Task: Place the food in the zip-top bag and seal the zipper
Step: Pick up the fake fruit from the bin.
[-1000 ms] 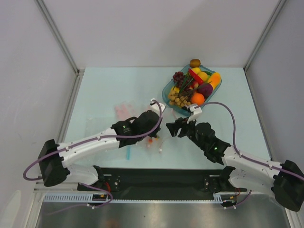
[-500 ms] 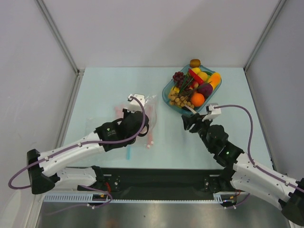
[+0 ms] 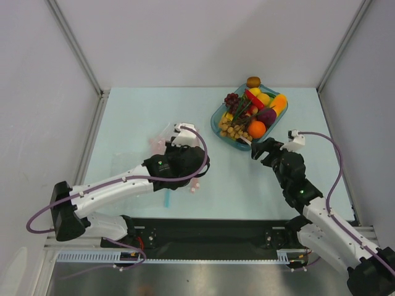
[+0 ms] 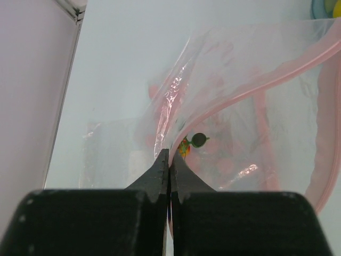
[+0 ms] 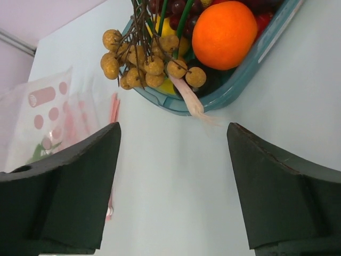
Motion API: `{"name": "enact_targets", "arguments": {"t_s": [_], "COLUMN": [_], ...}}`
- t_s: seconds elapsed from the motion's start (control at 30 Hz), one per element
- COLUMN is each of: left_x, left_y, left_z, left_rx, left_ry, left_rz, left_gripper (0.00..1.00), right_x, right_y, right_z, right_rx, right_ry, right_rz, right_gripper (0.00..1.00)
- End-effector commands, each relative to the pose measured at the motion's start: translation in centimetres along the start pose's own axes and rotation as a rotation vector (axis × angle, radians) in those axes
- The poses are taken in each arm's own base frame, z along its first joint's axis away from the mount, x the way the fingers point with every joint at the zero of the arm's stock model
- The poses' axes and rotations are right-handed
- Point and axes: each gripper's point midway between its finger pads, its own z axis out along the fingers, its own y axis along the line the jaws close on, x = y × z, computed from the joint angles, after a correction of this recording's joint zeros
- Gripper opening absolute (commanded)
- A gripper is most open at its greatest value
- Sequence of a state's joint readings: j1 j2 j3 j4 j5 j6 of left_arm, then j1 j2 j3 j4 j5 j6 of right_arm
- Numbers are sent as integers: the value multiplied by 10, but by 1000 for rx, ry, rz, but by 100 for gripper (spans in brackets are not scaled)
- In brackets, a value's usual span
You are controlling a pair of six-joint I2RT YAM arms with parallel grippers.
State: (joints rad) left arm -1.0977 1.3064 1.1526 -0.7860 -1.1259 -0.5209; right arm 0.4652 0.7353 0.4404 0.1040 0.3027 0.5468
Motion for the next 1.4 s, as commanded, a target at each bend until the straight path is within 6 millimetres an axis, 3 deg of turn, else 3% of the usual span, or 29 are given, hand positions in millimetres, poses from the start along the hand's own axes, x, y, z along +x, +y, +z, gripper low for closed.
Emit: {"name": "enact_targets", "arguments": {"t_s": [0.0,0.03,0.13,0.17,0.2,0.37,0.6,0.77,0.83,0.87,0.9,1.0,1.03,1.07,1.37], "left_x": [-15,-15,-14,-14,-13,-11,-7,-7,-6,-7,-7,-6,-7,-6,-5], "left_y": [-8,-14,-20,-21,-23,-33,-36,-36,-36,-36,-37,-38,-38,-39,-41], "left_z": [-4,-5,-5,-5,-5,-4,0,0,0,0,0,-1,-1,0,0], "left_rx": [48,90,131,151,165,268,279,276,279,278,280,286,288,288,293], "left_ry": [-30,-31,-30,-26,-24,-31,-14,-10,-10,-11,-10,-7,-7,-4,0], "left_rz": [-61,-68,-83,-95,-108,-170,-170,-167,-165,-168,-165,-162,-163,-160,-153], "left_gripper": [0,0,1,1,0,1,0,0,0,0,0,0,0,0,0], "right_x": [-11,-21,-20,-29,-22,-29,-33,-35,-39,-40,-40,-50,-52,-59,-112], "right_y": [17,26,30,40,37,43,41,51,57,58,60,68,69,72,116], "right_z": [7,9,27,31,41,69,117,143,149,150,151,146,144,138,94], "right_rx": [-66,-85,-71,-84,-68,-61,-7,-35,-49,-56,-64,-88,-89,-94,-219], "right_ry": [-25,-46,-18,-28,0,-23,-28,-34,-43,-40,-38,-53,-58,-72,-150], "right_rz": [16,22,-2,-4,-18,-11,18,10,3,-11,-16,-38,-40,-38,-31], "right_gripper": [87,89,91,91,91,91,90,82,70,63,45,9,4,0,0]}}
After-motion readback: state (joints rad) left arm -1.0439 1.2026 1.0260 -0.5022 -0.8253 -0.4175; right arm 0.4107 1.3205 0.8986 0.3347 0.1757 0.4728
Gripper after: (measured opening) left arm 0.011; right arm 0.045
